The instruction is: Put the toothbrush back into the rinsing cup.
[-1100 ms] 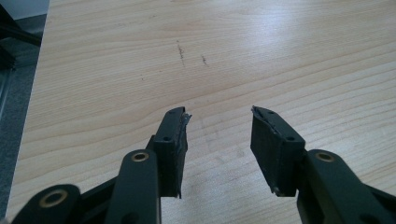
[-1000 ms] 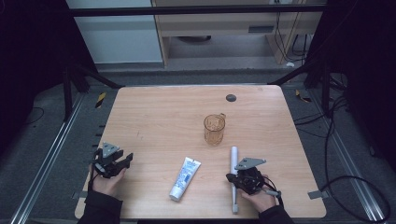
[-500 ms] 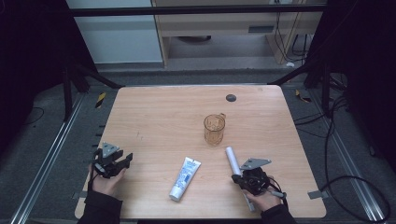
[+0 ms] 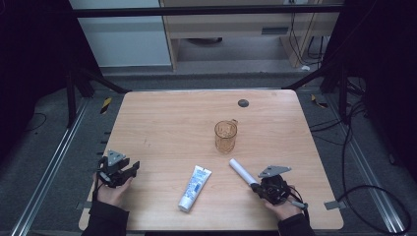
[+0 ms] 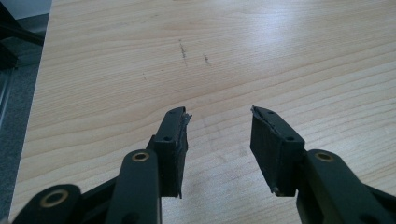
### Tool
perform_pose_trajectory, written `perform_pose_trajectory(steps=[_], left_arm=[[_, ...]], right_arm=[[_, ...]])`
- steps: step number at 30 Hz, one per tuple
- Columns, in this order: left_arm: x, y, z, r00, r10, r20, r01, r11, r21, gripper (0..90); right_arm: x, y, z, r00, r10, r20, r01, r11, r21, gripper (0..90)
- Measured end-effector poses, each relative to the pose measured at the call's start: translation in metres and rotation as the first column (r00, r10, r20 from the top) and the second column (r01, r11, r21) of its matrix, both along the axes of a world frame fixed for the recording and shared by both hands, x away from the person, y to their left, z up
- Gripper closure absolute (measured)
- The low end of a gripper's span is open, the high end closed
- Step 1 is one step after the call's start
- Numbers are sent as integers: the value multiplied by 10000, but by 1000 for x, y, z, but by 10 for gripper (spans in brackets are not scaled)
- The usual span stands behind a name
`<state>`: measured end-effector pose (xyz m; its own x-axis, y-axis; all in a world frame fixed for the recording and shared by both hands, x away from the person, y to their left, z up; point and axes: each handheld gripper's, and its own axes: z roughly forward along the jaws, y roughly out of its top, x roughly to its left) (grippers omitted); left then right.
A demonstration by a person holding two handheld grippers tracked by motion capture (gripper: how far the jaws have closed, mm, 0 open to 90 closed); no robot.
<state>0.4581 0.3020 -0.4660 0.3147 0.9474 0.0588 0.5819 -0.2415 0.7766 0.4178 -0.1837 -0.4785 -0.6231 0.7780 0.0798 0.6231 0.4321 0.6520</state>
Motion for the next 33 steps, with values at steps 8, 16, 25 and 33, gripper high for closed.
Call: perform_pose_trajectory(steps=[8,16,25,33], left_arm=[[0,0,0,10000,10,11,-10,10000,5,553],[0,0,0,10000,10,4,-10,10000,14,554],[0,0,0,10000,43,2,-43,10000,50,556],[1,2,0,9999,101,-35,-101,9999,90,574]], right_arm=[[1,-7,0,9997,-248,-40,248,9997,-78,897],[2,-8,0,9994,-336,-34,335,9991,-256,897],[11,2,12,9962,-662,561,634,9967,498,897],[38,25,13,9807,-1645,1061,1548,9834,944,900]])
